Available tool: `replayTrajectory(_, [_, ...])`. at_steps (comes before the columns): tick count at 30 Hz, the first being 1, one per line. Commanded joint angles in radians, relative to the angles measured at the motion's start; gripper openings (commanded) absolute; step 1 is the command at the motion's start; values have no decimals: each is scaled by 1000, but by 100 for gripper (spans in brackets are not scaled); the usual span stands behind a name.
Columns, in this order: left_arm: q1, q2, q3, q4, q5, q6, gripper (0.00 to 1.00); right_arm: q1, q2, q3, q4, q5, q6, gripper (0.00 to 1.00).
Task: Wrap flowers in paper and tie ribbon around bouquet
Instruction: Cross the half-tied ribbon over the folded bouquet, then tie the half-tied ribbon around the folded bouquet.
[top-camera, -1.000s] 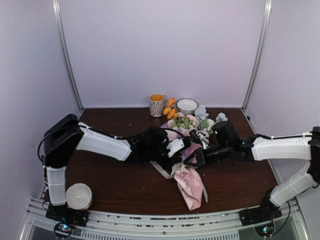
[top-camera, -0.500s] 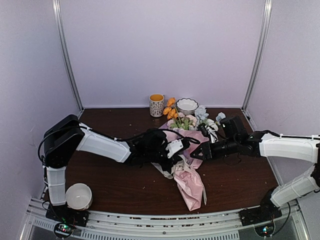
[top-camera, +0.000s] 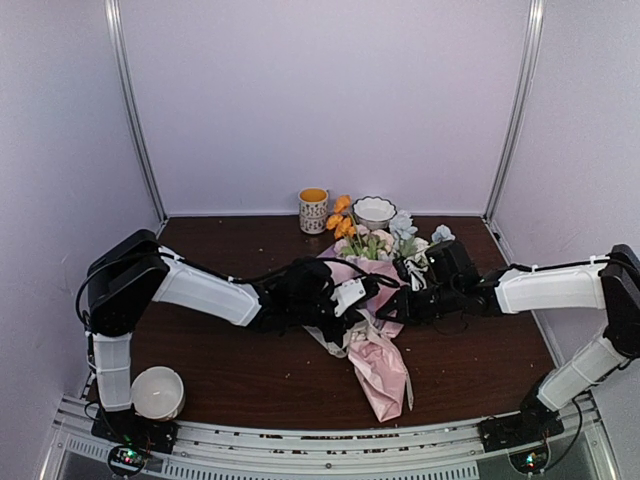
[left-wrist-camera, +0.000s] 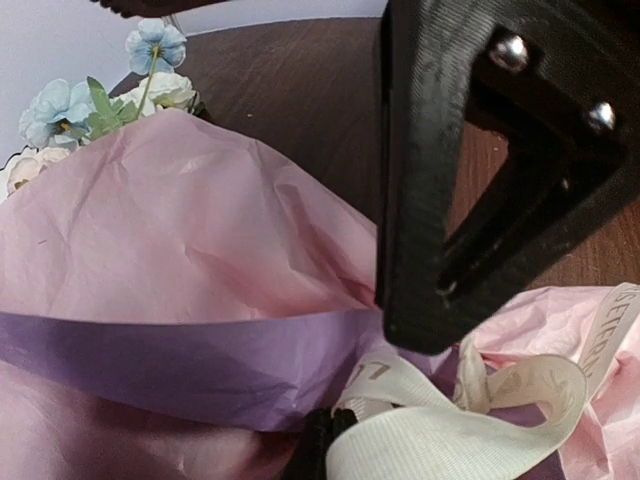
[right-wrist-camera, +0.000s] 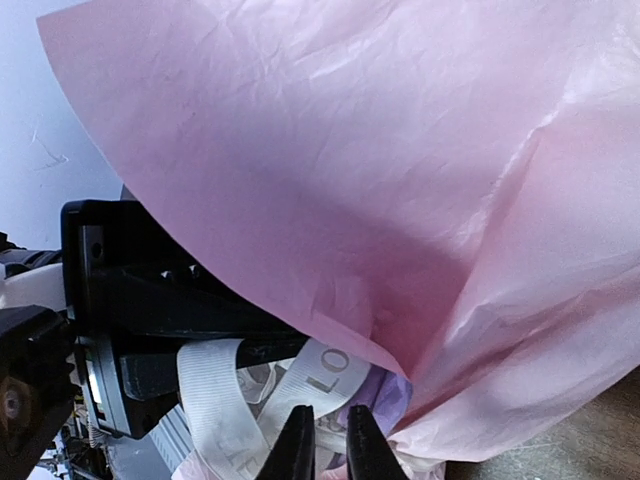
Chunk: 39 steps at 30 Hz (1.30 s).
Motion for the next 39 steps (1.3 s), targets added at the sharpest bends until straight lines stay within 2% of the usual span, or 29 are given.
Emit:
replayTrajectory(1, [-1, -38, -16, 52, 3, -12, 4, 35, 39, 14, 79, -17, 40, 14])
replayTrajectory(6, [-1, -40, -18, 50, 1, -11, 4, 42, 75, 24, 71, 21, 52, 22])
replayTrajectory(21, [-1, -42, -22, 58, 6, -11, 5, 41, 138, 65, 83, 25, 54, 29])
replayTrajectory(23, [-1, -43, -22, 58, 8, -9, 5, 41, 143, 63, 81, 35, 54, 25])
replayTrajectory(28, [-1, -47, -26, 60, 8, -8, 5, 41, 143, 66, 68, 49, 50, 0])
replayTrajectory(30, [-1, -51, -28, 60, 6, -6, 6, 41, 130, 64, 67, 55, 43, 0])
replayTrajectory(33, [-1, -59, -30, 57, -1, -1, 11, 41, 105, 56, 59, 58, 28, 0])
replayTrajectory(39, [-1, -113, -43, 30, 20, 22, 38, 41, 68, 49, 20, 79, -5, 0])
